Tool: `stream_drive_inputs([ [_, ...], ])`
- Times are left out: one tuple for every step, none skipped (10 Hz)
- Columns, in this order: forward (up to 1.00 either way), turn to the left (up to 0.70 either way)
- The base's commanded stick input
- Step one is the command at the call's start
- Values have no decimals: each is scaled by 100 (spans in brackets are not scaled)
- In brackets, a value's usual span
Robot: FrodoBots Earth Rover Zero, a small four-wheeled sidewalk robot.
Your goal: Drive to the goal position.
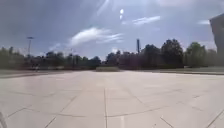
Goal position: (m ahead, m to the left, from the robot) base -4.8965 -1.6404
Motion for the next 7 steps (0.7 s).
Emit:
stream_drive_inputs([
  [70, -4],
  [70, -2],
  [70, -2],
  [70, -3],
  [70, -3],
  [70, -3],
  [70, -3],
])
